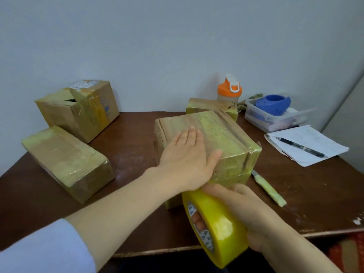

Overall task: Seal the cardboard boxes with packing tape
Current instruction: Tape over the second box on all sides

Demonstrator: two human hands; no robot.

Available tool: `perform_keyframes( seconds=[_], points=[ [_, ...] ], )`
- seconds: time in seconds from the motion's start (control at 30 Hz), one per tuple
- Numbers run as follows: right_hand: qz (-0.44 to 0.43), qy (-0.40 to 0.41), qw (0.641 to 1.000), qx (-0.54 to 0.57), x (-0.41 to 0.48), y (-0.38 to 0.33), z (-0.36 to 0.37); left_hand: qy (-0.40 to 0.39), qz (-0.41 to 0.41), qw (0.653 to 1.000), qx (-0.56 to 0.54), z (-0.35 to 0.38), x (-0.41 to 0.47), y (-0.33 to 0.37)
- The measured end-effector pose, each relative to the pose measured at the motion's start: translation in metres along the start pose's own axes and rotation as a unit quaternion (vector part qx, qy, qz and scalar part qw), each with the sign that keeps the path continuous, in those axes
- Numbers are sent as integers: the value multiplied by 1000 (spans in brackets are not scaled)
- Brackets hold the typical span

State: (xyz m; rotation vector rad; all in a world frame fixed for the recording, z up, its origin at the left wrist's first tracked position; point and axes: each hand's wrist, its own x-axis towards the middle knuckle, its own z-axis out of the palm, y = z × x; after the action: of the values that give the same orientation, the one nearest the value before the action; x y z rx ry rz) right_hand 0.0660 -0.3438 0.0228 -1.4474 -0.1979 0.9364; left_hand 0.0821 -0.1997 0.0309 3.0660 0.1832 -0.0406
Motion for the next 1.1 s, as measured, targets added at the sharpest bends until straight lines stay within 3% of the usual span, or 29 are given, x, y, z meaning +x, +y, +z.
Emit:
perform_keyframes(
  seconds=[0.13,0.23,0.27,0.37,0.53,0.67,0.73,0.8,0.9,1.0,1.1],
  points=[
    [-8,1,1000,15,5,1,-2,-51,1,997,-54,-23,22,-19],
    [-11,-6,1000,10,4,2,0,48,-35,998,-17,-25,36,-52],
    [-10,-6,1000,12,5,2,0,49,-51,997,-32,-21,36,-60],
    [-9,2,1000,13,2,-1,-1,0,-66,990,-124,-22,36,-64],
    [-25,11,999,22,-11,-23,-11,-74,-46,987,-134,-40,33,-68],
    [-56,25,998,-13,-13,-40,-14,-40,-33,996,-78,-34,36,-75],
    [-70,26,997,-17,-8,-51,-13,-23,-59,989,-132,-34,43,-80],
    [-73,4,997,-17,-1,-66,-10,9,-76,981,-176,-36,50,-86],
    [-64,-60,996,2,11,-86,-9,80,-57,984,-147,-38,56,-99],
    [-76,-102,992,15,21,-100,-14,34,-26,957,-288,-40,46,-114],
    [-80,-116,990,15,29,-110,-16,-11,9,947,-321,-45,37,-117]
  ],
)
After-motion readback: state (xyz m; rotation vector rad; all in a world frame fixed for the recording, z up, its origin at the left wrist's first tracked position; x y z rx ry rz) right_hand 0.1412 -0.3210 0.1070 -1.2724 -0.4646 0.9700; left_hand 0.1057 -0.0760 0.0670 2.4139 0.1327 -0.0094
